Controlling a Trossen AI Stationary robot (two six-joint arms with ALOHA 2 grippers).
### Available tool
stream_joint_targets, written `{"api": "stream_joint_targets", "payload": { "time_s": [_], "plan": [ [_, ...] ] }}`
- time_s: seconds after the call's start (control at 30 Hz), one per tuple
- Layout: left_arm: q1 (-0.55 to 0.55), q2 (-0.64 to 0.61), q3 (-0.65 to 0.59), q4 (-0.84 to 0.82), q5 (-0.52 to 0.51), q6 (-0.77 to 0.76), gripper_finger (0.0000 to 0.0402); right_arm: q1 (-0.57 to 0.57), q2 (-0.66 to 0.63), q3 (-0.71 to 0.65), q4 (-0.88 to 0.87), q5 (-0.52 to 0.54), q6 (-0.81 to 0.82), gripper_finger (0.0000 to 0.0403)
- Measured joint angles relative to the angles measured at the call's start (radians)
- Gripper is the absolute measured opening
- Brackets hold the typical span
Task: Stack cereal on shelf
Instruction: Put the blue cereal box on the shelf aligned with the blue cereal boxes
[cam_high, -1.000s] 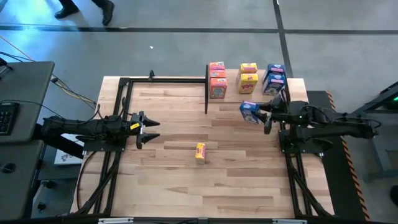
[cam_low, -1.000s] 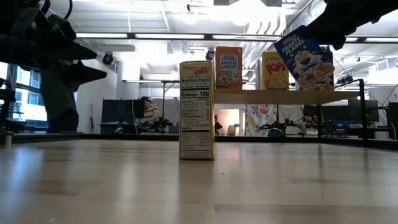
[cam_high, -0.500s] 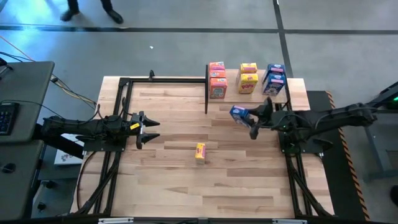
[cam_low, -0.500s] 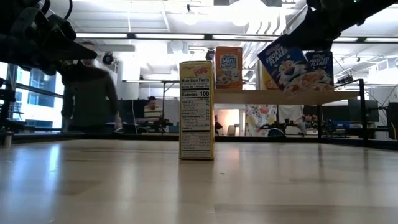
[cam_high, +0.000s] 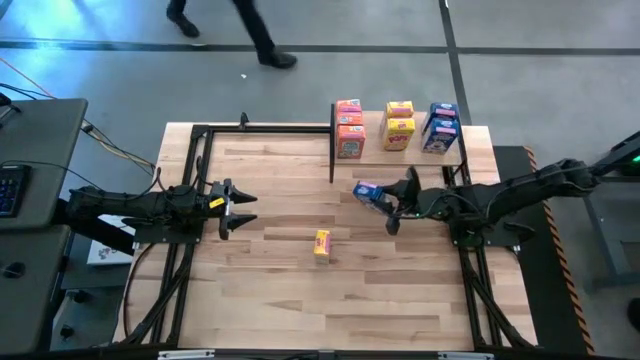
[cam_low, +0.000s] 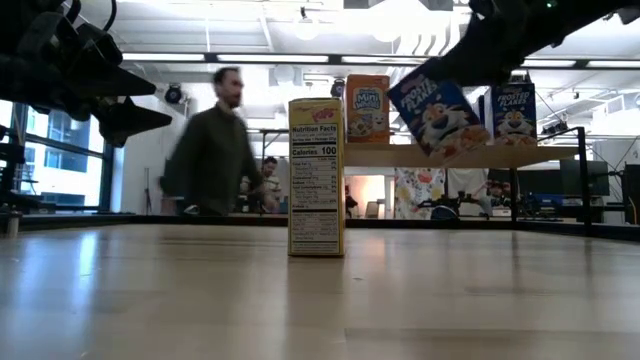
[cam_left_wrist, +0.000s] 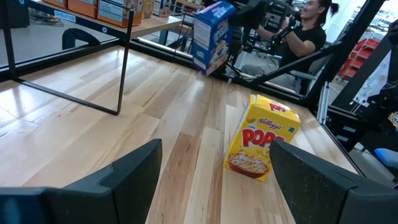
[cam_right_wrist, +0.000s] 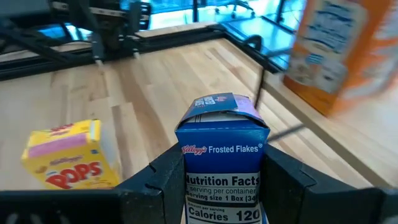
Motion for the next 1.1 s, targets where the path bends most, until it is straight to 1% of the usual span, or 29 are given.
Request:
{"api": "stream_joint_targets", "payload": {
  "time_s": [0.2, 0.33, 0.57, 0.67, 0.83, 0.97, 1.1],
  "plan": [
    [0.000, 0.000, 0.000, 0.000, 0.000, 0.000, 0.0289, -0.007, 0.103, 0.000, 0.170, -0.079, -0.075, 0.0156],
    [0.000, 0.000, 0.000, 0.000, 0.000, 0.000, 0.0289, -0.027, 0.152, 0.000, 0.251, -0.106, -0.115, 0.0156],
    [0.000, 0.000, 0.000, 0.000, 0.000, 0.000, 0.0289, -0.091, 0.209, 0.001, 0.416, -0.230, -0.180, 0.0156],
    [0.000, 0.000, 0.000, 0.000, 0.000, 0.000, 0.0289, -0.123, 0.245, 0.001, 0.444, -0.257, -0.193, 0.0156],
    [0.000, 0.000, 0.000, 0.000, 0.000, 0.000, 0.0289, -0.154, 0.330, 0.001, 0.517, -0.250, -0.177, 0.0156],
    [0.000, 0.000, 0.000, 0.000, 0.000, 0.000, 0.0289, -0.156, 0.387, 0.001, 0.613, -0.217, -0.199, 0.0154],
    [0.000, 0.000, 0.000, 0.000, 0.000, 0.000, 0.0289, -0.155, 0.427, 0.001, 0.675, -0.216, -0.204, 0.0154]
  ]
}}
